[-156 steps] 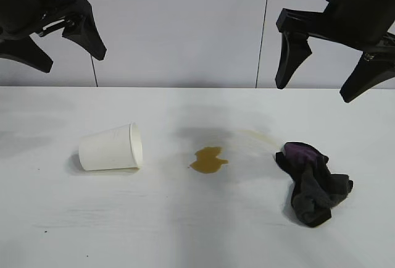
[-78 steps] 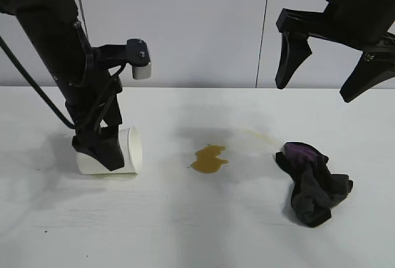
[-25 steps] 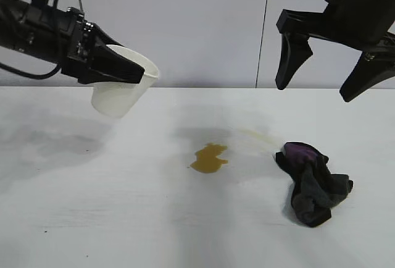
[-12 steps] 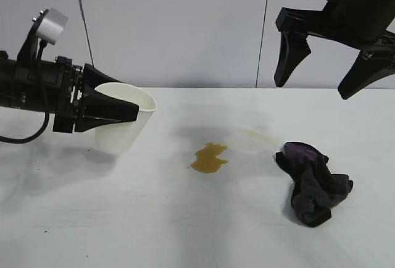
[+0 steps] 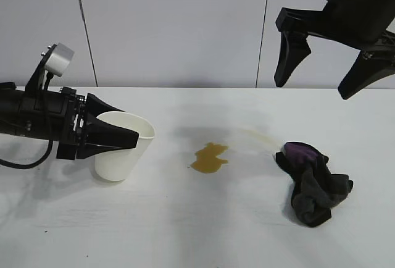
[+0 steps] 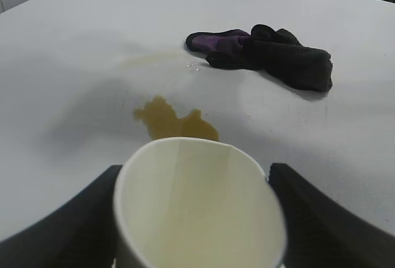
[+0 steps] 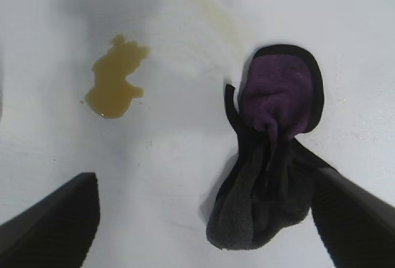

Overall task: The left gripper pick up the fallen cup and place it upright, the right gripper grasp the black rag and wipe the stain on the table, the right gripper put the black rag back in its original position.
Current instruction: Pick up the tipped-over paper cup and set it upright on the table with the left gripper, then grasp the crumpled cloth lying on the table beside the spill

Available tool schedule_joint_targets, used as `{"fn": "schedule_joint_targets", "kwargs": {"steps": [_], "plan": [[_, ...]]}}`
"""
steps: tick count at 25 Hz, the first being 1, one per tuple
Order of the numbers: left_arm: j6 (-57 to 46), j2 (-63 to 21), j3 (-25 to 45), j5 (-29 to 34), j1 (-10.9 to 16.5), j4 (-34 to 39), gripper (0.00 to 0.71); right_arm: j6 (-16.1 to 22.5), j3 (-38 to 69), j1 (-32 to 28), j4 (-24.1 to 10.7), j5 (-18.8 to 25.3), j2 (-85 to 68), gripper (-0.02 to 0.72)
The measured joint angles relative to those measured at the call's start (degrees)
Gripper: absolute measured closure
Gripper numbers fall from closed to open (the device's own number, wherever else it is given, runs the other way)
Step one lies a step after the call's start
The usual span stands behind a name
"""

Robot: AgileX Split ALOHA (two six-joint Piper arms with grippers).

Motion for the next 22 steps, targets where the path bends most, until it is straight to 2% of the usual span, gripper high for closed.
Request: {"fn": "schedule_joint_targets", "kwargs": {"steps": [2, 4, 7, 11, 14, 17, 20, 22], "plan": [[-0.5, 0.1, 0.0, 0.0, 0.0, 0.0, 0.224, 0.0, 0.0, 0.0, 0.0, 0.0, 0.0, 0.063], [-1.8, 0.1, 0.0, 0.0, 0.0, 0.0, 0.121, 0.0, 0.0, 0.0, 0.0, 0.0, 0.0, 0.063], [-5.4, 0.1, 0.0, 0.0, 0.0, 0.0, 0.044, 0.0, 0.0, 0.0, 0.0, 0.1, 0.0, 0.063], [-11.5, -2.1, 0.0, 0.0, 0.0, 0.0, 0.022, 0.0, 0.0, 0.0, 0.0, 0.4, 0.0, 0.063], [-22.9, -7.4, 0.0, -1.7, 0.0, 0.1, 0.018, 0.0, 0.0, 0.0, 0.0, 0.7, 0.0, 0.063], [-37.4, -16.5, 0.0, -13.5, -0.5, 3.2, 0.017, 0.0, 0.0, 0.0, 0.0, 0.7, 0.0, 0.063], [-59.0, -25.5, -0.7, -27.8, -2.4, 13.9, 0.017, 0.0, -0.1, 0.0, 0.0, 0.3, 0.0, 0.063], [-74.6, -28.6, -2.7, -31.7, -3.6, 22.6, 0.017, 0.0, -0.1, 0.0, 0.0, 0.3, 0.0, 0.063]]}}
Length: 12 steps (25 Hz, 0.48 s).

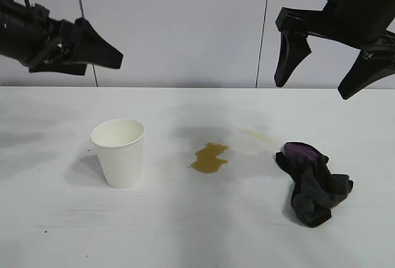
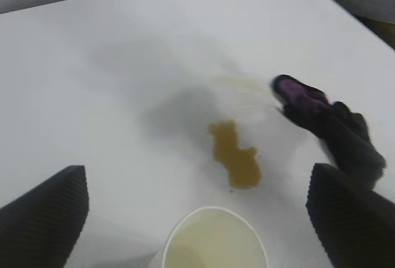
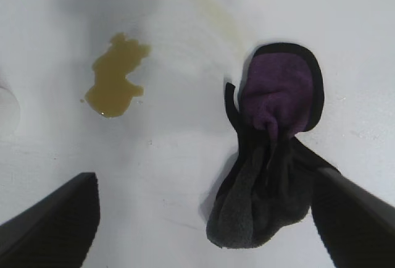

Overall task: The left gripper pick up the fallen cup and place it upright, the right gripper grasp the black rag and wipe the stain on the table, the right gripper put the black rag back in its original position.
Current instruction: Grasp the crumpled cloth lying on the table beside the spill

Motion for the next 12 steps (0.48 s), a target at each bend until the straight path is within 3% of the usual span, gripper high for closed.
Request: {"fn": "schedule_joint_targets", "kwargs": {"steps": [3, 6, 8, 12], "plan": [[-24.6, -1.2, -5.1, 1.4, -0.9, 15.0, 0.017, 0.7, 0.0, 0.0, -0.2, 0.0, 0.0, 0.063], [-39.3, 0.2, -8.6, 2.6, -2.4, 27.8, 0.017, 1.9, 0.0, 0.0, -2.4, 1.0, 0.0, 0.063], [-44.7, 1.3, -10.3, 2.6, -3.8, 34.3, 0.017, 2.7, 0.3, 0.0, -5.0, 1.3, 0.0, 0.063], [-48.6, 2.2, -11.3, 3.0, -4.6, 37.4, 0.017, 5.7, 4.1, 0.0, -10.7, 0.0, 0.0, 0.065]]}}
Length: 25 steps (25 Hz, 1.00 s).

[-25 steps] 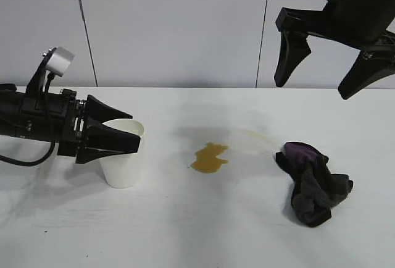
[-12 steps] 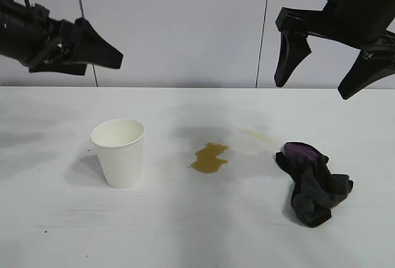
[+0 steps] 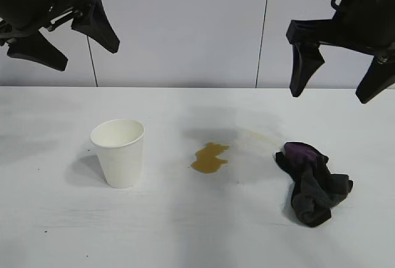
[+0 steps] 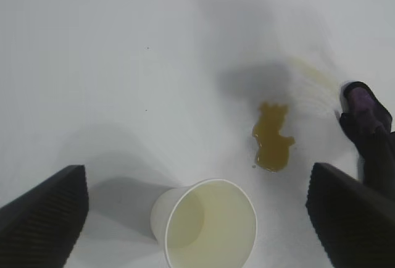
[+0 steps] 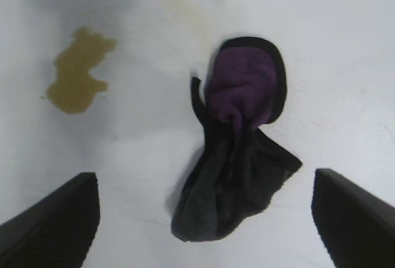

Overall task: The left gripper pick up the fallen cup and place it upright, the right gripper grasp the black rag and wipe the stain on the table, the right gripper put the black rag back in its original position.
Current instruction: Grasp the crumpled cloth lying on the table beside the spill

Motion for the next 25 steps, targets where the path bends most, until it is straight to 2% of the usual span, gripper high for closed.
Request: {"fn": "schedule_joint_targets", "kwargs": {"steps": [4, 8, 12, 14, 17, 20, 22, 23, 25], "plan": [[-0.6, 0.0, 0.0, 0.1, 0.0, 0.4, 0.017, 1.7, 5.0, 0.0, -1.1, -5.0, 1.7, 0.118], [-0.6, 0.0, 0.0, 0.7, 0.0, 0.4, 0.017, 2.7, 7.5, 0.0, -0.8, -10.4, 4.3, 0.128], [-0.7, 0.0, 0.0, 1.1, 0.0, 0.4, 0.017, 2.9, 7.5, 0.0, -0.7, -13.1, 8.4, 0.139], [-0.8, 0.0, 0.0, 1.1, 0.0, 0.4, 0.017, 2.9, 7.5, 0.2, -0.6, -14.3, 10.4, 0.169], [-0.8, 0.0, 0.0, 1.1, 0.0, 0.4, 0.016, 3.1, 7.5, 1.0, -0.3, -16.0, 12.3, 0.265], [-0.9, 0.0, 0.0, 1.2, 0.0, 0.4, 0.016, 3.9, 7.5, 1.4, 0.0, -16.4, 14.5, 0.409], [-0.9, 0.0, 0.0, 1.3, 0.0, 0.5, 0.016, 4.4, 7.4, 1.4, 0.3, -16.5, 15.6, 0.547], [-0.9, 0.0, 0.0, 1.5, 0.0, 0.5, 0.016, 4.4, 7.3, 1.4, 0.8, -16.7, 15.6, 0.589], [-0.9, 0.0, 0.0, 1.7, 0.0, 0.5, 0.016, 4.4, 7.3, 1.4, 2.0, -16.9, 15.2, 0.589]]}}
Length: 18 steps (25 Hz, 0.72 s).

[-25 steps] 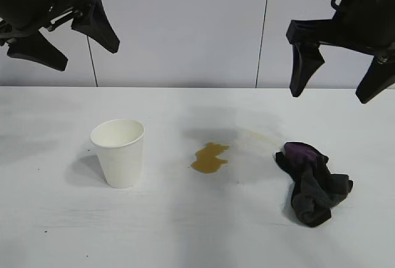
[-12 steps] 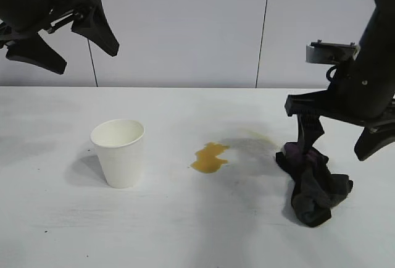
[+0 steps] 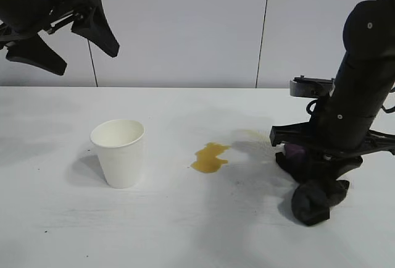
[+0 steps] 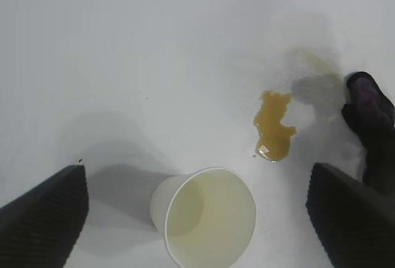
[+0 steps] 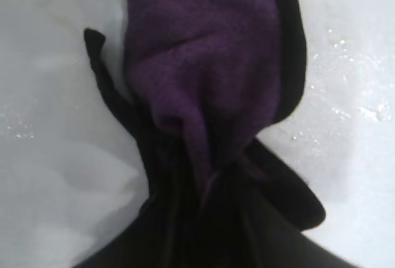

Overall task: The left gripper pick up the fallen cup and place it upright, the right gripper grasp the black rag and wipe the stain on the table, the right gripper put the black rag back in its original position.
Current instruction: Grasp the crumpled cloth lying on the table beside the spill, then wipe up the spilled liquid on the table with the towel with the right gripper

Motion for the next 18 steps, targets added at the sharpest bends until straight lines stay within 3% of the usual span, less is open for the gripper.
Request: {"fn": "schedule_joint_targets", "kwargs": {"steps": [7, 18], "plan": [[0.0, 0.0, 0.0, 0.4, 0.0, 0.1, 0.016, -5.7, -11.3, 0.3, 10.0, 2.9, -2.3, 0.589], [0.0, 0.0, -0.2, 0.4, 0.0, 0.1, 0.016, -7.3, -27.6, 12.1, 10.7, 7.3, 9.9, 0.589]]}}
